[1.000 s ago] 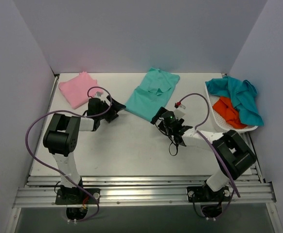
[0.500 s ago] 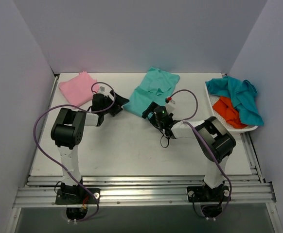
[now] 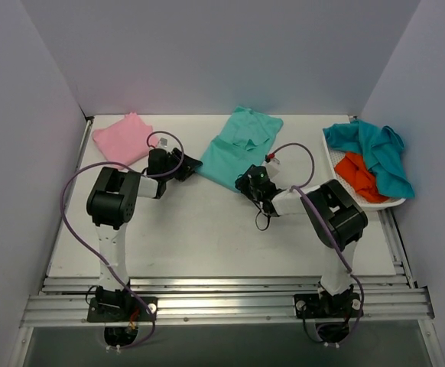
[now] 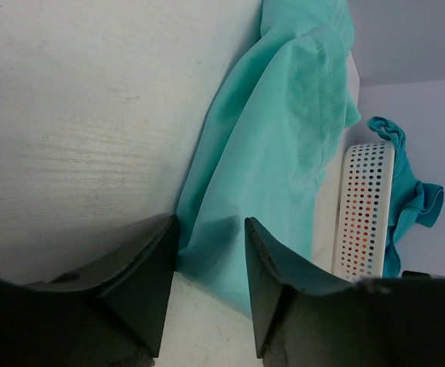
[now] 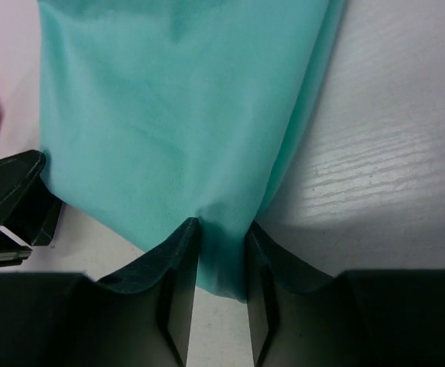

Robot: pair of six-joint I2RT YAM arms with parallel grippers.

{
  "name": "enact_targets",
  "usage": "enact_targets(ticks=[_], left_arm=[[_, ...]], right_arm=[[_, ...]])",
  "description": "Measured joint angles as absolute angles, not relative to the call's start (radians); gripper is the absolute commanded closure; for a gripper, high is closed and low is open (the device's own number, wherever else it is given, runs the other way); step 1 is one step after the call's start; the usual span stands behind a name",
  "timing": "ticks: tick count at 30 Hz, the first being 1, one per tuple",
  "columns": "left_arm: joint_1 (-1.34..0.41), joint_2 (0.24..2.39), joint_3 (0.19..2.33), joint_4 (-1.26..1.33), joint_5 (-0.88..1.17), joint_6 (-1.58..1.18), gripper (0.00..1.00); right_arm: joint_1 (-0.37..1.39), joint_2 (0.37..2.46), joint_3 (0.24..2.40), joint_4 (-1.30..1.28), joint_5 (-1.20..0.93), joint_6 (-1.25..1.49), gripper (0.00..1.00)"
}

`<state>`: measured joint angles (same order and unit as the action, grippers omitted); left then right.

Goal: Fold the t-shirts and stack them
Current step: Grab one side of the 2/3 rectangular tshirt with both arms

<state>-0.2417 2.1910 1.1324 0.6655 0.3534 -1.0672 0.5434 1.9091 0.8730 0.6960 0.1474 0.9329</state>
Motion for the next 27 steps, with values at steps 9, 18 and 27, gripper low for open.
enact_targets(ticks=[9, 18, 27], left_arm=[[-0.249, 2.226, 1.145, 0.663, 0.356, -1.072, 0.97], [-0.261, 2.131, 1.040, 0.633, 0.332, -1.061, 0.98], [-0.345, 1.684, 0.820, 0.474, 0.230, -1.020, 0.98]], right_arm=[[0.535, 1.931, 0.867, 0.708, 0.119, 0.940, 1.00], [0.542, 1.893, 0.824, 0.704, 0.117, 0.939, 1.00], [0.699, 1.560, 0.733, 0.469, 0.229, 0.946, 1.00]])
